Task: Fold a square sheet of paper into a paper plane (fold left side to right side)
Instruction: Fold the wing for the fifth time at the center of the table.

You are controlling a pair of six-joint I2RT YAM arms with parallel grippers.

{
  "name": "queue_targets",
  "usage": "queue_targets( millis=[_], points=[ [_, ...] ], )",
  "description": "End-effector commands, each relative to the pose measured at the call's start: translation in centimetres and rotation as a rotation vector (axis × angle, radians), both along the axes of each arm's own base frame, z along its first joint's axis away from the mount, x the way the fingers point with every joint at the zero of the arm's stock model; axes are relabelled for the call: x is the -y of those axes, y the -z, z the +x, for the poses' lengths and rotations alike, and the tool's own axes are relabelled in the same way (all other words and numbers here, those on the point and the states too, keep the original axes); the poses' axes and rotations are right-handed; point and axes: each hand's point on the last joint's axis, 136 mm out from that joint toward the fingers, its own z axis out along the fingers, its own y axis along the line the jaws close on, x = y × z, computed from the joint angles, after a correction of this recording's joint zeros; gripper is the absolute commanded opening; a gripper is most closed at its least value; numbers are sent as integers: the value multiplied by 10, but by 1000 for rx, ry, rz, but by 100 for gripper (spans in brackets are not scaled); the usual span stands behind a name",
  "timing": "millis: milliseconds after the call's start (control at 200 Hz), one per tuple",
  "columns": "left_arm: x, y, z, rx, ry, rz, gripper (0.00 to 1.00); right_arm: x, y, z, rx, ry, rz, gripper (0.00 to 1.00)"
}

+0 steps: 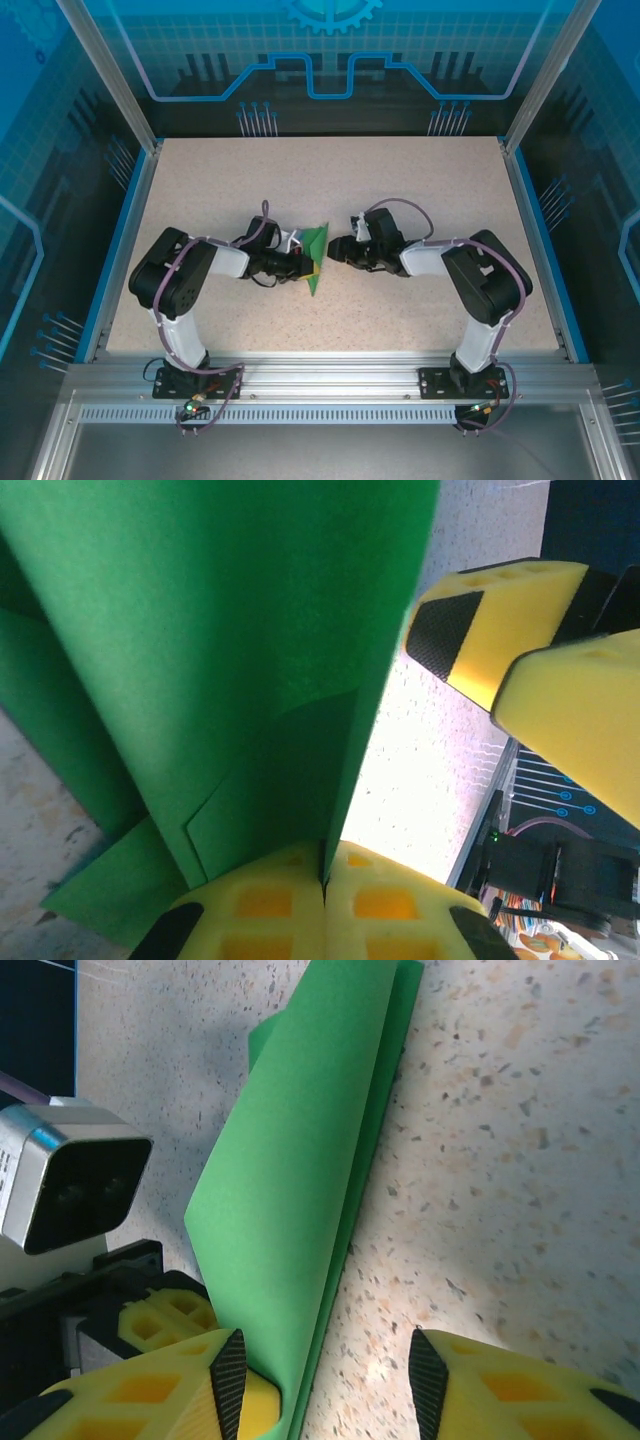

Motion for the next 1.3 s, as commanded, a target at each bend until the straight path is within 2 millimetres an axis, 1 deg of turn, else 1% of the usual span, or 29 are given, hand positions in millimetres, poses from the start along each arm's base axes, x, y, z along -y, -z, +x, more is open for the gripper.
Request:
queue_targets(
  millis=[0, 85, 175, 190, 215, 510, 600, 1005, 1120, 1145, 1296],
  points=[
    [-4, -1, -1, -8, 1, -37, 2, -17, -6, 4, 13, -28, 36, 49],
    [-5, -2, -2, -7, -3, -42, 2, -22, -4, 6, 8, -32, 44, 48],
    [-5, -2, -1, -4, -6, -47, 1, -23, 3, 5, -11, -29, 47, 47],
    [-5, -2, -1, -5, -7, -46, 1, -28, -5, 12, 7, -31, 60, 47],
    [-5, -1, -2, -9, -9, -46, 1, -29, -5, 13, 8, -30, 62, 47],
    [-7, 3, -2, -21, -19, -42, 1, -34, 7, 20, -29, -24, 43, 43],
    [-7, 3, -2, -22, -20, -42, 1, -35, 10, 22, -42, -23, 32, 41],
    [-9, 7, -2, -36, -32, -31, 3, -44, 21, 21, -86, -32, 24, 39],
    [-9, 8, -2, -38, -34, -28, 6, -46, 23, 21, -95, -35, 11, 38],
    [-9, 7, -2, -37, -34, -27, 6, -43, 29, 17, -122, -33, -10, 38],
    [-10, 7, -1, -34, -36, -24, 14, -39, 39, 13, -155, -23, -37, 37]
  ],
)
